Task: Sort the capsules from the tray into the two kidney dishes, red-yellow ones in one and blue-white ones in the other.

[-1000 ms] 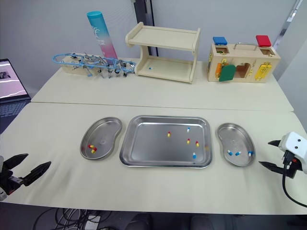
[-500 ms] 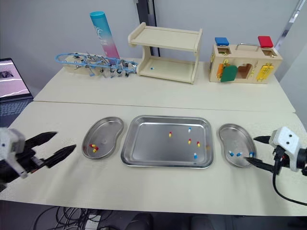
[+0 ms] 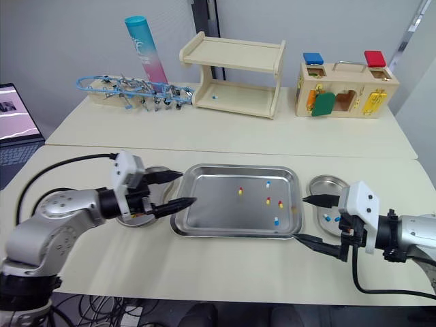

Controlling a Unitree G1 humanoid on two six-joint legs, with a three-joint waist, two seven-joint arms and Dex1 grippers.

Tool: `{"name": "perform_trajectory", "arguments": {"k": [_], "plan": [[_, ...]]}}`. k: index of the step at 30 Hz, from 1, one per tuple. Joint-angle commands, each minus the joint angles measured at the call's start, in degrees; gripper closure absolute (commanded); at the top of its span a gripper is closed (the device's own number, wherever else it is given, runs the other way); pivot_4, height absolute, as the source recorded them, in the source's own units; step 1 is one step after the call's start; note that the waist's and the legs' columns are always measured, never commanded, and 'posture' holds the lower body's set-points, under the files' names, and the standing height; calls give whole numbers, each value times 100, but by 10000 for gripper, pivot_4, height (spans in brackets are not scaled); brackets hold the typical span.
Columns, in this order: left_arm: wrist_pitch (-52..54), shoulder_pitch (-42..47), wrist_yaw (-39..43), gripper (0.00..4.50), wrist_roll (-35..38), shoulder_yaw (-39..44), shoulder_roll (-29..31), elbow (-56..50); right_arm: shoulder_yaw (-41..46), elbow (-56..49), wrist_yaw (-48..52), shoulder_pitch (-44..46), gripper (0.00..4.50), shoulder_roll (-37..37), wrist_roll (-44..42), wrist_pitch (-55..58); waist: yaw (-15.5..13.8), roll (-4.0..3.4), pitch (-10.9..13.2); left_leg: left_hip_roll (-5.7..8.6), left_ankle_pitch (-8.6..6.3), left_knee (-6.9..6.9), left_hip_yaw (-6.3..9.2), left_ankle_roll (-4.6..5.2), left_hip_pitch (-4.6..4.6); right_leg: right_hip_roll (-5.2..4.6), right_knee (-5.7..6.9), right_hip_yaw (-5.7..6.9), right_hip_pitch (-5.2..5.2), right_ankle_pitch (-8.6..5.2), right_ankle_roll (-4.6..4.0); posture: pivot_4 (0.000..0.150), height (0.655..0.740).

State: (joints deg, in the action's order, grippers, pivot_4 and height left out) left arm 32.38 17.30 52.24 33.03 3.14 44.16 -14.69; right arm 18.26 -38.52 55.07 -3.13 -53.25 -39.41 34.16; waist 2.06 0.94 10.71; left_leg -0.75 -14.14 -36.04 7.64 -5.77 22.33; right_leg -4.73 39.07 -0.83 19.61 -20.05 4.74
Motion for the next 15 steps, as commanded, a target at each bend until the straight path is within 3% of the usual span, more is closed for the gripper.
{"name": "perform_trajectory", "arguments": {"k": [1, 5, 15], "plan": [[-634, 405, 232, 9156, -583, -537, -284, 555, -121, -336, -360, 128, 0, 147, -146, 110, -20, 0, 0, 0, 0, -1, 1, 0, 2, 0, 0, 2, 0, 0, 0, 1500, 7400], [-1291, 926, 332, 22303, -1258, -1076, -729, 1466, -247, -417, -516, 148, 0, 228, -114, 165, -35, 2, 1, 3, 0, -5, 2, 0, 3, 0, -1, 2, -2, 1, 2, 1500, 7400], [-2107, 2058, 598, 22303, -2064, -1656, -1832, 3463, -317, -645, -853, -79, 0, 292, -71, 238, -15, 4, 0, 5, 2, -9, 9, -3, 11, 0, -3, 10, 1, 2, 3, 1500, 7400]]}}
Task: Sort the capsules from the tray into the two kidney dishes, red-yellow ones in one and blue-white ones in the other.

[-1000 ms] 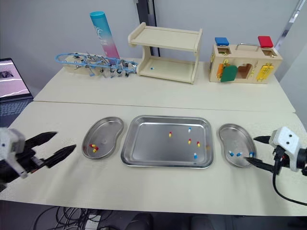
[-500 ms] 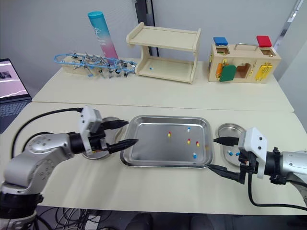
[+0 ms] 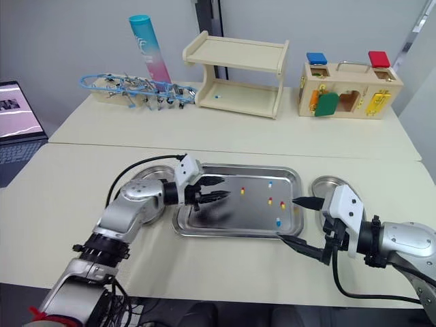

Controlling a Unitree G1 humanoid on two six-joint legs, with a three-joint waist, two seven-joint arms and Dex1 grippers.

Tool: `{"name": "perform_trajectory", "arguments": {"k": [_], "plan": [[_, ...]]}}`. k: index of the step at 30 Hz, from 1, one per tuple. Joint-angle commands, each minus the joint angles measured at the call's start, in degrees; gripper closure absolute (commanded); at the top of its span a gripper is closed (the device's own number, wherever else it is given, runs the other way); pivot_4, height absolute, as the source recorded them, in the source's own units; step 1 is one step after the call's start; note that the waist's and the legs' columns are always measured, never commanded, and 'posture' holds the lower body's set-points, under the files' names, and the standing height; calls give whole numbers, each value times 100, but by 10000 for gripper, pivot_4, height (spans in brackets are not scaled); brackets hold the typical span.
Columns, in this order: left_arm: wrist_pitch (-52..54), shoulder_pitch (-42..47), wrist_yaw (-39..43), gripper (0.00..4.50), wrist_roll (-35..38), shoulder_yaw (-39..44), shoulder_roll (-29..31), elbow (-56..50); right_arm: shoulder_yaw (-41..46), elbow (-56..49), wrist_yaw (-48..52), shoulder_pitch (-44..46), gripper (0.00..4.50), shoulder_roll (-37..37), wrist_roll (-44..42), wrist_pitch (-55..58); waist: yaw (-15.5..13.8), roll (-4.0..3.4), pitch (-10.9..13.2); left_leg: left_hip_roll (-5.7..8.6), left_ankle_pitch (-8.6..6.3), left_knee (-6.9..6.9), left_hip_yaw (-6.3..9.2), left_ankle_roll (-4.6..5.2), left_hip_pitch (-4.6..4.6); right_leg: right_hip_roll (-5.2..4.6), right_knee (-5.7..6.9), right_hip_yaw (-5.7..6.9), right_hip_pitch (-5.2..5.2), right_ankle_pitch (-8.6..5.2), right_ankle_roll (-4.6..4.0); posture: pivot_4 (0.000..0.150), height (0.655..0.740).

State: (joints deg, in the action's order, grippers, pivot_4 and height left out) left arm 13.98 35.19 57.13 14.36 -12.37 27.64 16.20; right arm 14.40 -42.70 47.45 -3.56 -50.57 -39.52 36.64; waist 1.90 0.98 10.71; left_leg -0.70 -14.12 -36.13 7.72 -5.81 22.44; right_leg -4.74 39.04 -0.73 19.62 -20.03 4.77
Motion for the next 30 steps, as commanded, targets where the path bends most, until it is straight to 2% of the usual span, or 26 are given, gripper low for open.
{"name": "perform_trajectory", "arguments": {"k": [1, 12, 24, 27, 30], "plan": [[-338, 368, 144, 22303, -272, -145, -261, 565, 69, -245, -113, -54, 0, 24, -65, -3, 4, 0, 0, 0, 0, 0, 1, 1, 0, 0, 2, 1, 0, 0, 0, 1500, 7400], [-1050, 1294, 63, 22303, -973, -220, -1043, 2601, 64, -447, -326, -178, 0, 36, -123, 94, -2, 2, 0, 1, 0, -3, 2, 1, 3, 0, 0, 5, 1, 0, 1, 1500, 7400], [-1096, 1427, 365, 22303, -1192, -224, -1272, 3147, 98, -523, -432, -214, 0, 7, -186, 132, -2, 3, -1, 1, 0, -4, 3, 1, 1, 0, 2, 4, -2, 1, 2, 1500, 7400], [-1047, 1387, 402, 27332, -1211, -230, -1251, 3132, 95, -508, -428, -199, 0, -5, -193, 126, -2, 3, -1, 1, 1, -4, 3, -1, 1, 0, 2, 4, -2, 1, 2, 1500, 7400], [-1031, 1346, 402, 36421, -1236, -240, -1243, 3109, 77, -483, -417, -165, 0, -16, -186, 119, -1, 4, -1, 1, 1, -4, 3, -1, 0, 0, 2, 5, -3, 1, 2, 1500, 7400]]}}
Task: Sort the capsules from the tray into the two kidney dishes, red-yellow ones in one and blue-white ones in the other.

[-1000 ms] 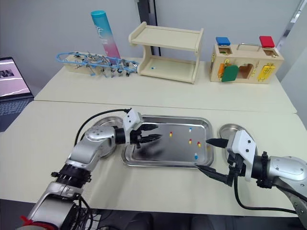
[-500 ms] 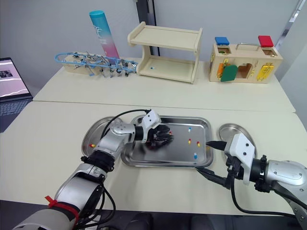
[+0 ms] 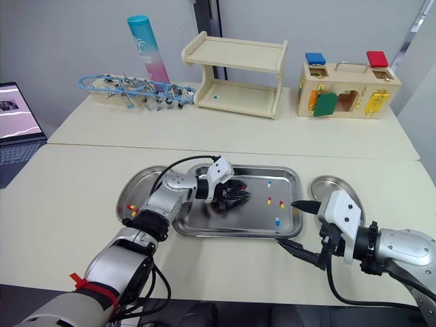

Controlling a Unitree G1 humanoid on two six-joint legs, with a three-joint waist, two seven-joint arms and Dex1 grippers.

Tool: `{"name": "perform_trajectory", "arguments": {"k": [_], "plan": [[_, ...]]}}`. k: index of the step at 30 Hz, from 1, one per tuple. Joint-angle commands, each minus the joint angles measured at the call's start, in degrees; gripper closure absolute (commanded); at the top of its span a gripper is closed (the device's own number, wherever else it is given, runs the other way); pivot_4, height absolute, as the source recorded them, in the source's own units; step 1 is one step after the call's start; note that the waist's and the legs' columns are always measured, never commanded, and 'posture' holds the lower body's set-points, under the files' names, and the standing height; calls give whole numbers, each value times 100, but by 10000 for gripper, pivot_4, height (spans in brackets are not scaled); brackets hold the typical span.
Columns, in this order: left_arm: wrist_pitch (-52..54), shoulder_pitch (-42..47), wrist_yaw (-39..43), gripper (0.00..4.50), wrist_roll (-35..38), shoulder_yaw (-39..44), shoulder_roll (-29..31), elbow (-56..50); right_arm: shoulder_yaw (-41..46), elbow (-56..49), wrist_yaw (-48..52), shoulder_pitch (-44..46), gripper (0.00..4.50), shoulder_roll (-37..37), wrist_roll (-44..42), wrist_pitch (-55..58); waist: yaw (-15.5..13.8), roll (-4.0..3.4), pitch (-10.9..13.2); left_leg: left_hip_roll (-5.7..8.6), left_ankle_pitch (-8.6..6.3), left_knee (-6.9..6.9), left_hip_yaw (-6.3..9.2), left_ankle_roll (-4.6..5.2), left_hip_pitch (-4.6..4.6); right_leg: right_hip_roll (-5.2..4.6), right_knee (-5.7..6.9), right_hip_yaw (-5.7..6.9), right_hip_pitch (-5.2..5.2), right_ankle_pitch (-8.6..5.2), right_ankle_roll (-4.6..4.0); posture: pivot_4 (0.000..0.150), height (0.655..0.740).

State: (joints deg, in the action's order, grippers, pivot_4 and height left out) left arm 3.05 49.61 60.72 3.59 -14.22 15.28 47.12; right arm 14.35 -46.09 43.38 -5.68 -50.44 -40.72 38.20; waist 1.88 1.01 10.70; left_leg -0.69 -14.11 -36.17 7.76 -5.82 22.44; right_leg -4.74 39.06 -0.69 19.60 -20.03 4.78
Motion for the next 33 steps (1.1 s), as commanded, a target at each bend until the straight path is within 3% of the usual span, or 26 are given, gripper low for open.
{"name": "perform_trajectory", "arguments": {"k": [1, 3, 11, 17, 25, 29, 33], "plan": [[69, -105, 41, 39304, -160, -54, -9, 8, 74, -135, -8, 63, 0, -31, -66, -36, 0, 0, 0, 0, 0, 0, 0, 0, 0, 0, 0, 0, 0, 0, 0, 1500, 7400], [77, -130, 23, 44895, -157, -46, -10, -18, 49, -108, -7, 130, 0, -35, -74, -29, 1, 0, 0, 0, 0, 0, 0, 0, -1, 0, 0, 0, 0, 0, 0, 1500, 7400], [86, -126, 70, 44895, -17, 86, 26, -222, 7, -45, 32, 235, 0, -35, -45, -32, 1, 0, -1, 0, 1, 0, 0, -1, -2, 0, 0, 0, -2, 0, 0, 1500, 7400], [542, -102, 278, 44895, 322, 389, 382, -1379, 6, 7, 103, 294, 0, -65, -47, -41, 12, 1, 0, 0, 5, 0, 1, -9, 1, 0, 1, 0, 3, 0, 0, 1500, 7400], [2010, -823, 332, 44895, 837, 983, 1601, -3799, -317, 185, 251, 917, 0, -78, -139, -52, 113, -2, -1, -1, 8, 3, 1, -15, -2, 0, 0, -5, 0, 0, 0, 1500, 7400], [2863, -1664, 185, 44895, 1154, 1827, 2692, -4849, -823, 410, 695, 1460, 0, -153, 6, -220, 196, -1, 0, -4, 8, 8, 2, -14, -4, 1, 1, -7, 4, 0, 0, 1500, 7400], [3461, -2374, -135, 44895, 1383, 2458, 3208, -5473, -1260, 695, 939, 2007, 0, 6, 79, -287, 135, -1, 0, -5, -2, 6, 2, 5, -4, 1, 1, -6, 2, 0, 0, 1500, 7400]]}}
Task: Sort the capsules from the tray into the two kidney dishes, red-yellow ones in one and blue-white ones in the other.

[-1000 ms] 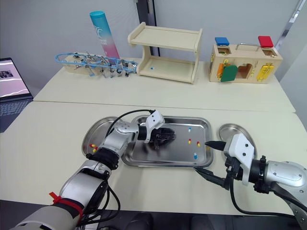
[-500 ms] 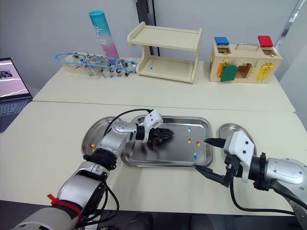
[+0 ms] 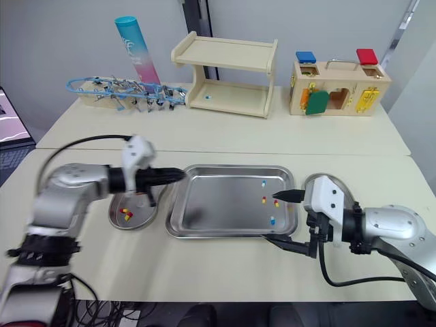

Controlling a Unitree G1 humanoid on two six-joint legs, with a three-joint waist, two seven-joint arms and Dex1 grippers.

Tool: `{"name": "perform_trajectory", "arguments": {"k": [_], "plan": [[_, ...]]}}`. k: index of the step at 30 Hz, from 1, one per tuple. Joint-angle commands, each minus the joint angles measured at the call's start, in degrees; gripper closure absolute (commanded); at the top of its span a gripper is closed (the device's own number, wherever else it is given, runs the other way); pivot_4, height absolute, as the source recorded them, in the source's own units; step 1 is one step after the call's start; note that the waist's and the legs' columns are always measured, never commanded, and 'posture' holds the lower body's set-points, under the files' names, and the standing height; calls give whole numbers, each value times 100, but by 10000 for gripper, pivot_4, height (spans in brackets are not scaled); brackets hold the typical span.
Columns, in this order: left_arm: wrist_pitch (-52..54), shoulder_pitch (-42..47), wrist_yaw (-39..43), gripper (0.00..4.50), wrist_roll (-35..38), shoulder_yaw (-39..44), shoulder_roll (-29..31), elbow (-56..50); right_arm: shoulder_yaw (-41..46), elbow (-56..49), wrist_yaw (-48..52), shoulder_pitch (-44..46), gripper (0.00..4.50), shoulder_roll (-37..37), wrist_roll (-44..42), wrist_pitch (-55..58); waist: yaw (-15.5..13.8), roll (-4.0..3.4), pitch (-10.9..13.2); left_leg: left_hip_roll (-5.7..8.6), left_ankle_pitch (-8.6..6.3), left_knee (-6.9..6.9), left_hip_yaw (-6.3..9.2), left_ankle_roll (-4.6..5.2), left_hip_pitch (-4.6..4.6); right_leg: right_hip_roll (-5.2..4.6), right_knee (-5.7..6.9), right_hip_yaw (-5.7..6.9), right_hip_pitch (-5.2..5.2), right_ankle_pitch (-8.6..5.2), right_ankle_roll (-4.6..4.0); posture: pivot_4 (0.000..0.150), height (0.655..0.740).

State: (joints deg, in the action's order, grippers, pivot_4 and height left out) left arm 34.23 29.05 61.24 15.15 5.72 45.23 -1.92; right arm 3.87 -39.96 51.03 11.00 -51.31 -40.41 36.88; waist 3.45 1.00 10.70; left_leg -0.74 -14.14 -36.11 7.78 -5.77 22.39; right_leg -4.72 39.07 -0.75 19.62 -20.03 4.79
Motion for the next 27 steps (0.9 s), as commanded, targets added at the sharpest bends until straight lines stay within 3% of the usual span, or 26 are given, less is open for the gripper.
{"name": "perform_trajectory", "arguments": {"k": [1, 6, 15, 18, 27], "plan": [[476, -568, -264, 44895, 283, 669, 310, -737, -366, 199, 230, 530, 0, 175, 105, -194, -28, 0, 0, 1, 0, 0, 0, 0, -1, 0, -1, 1, -2, 0, 0, 1500, 7400], [664, -1546, -593, 44895, 367, 1193, 484, -1229, -894, 698, 524, 1156, 0, 469, 419, -411, -59, 1, 0, -1, 0, 3, 1, 0, 1, 0, -1, 1, 4, 0, 0, 1500, 7400], [410, -1973, -1519, 44895, 255, 1511, 241, -1038, -1129, 1000, 691, 1422, 0, 727, 729, -564, -109, 0, 0, -1, 0, 4, -2, 1, 3, -1, 0, -3, 11, 0, 0, 1500, 7400], [452, -1961, -1569, 37385, 436, 1615, 200, -975, -1129, 1027, 710, 1417, 0, 748, 774, -570, -109, 0, 0, -1, 0, 4, -2, 1, 2, -1, 2, -3, 11, 0, 0, 1500, 7400], [346, -1928, -1355, 8725, 796, 1842, 377, -880, -1112, 1030, 672, 1369, 0, 776, 771, -529, -109, 0, 0, -1, -1, 4, -3, 1, 3, -1, 2, -3, 12, 0, 0, 1500, 7400]]}}
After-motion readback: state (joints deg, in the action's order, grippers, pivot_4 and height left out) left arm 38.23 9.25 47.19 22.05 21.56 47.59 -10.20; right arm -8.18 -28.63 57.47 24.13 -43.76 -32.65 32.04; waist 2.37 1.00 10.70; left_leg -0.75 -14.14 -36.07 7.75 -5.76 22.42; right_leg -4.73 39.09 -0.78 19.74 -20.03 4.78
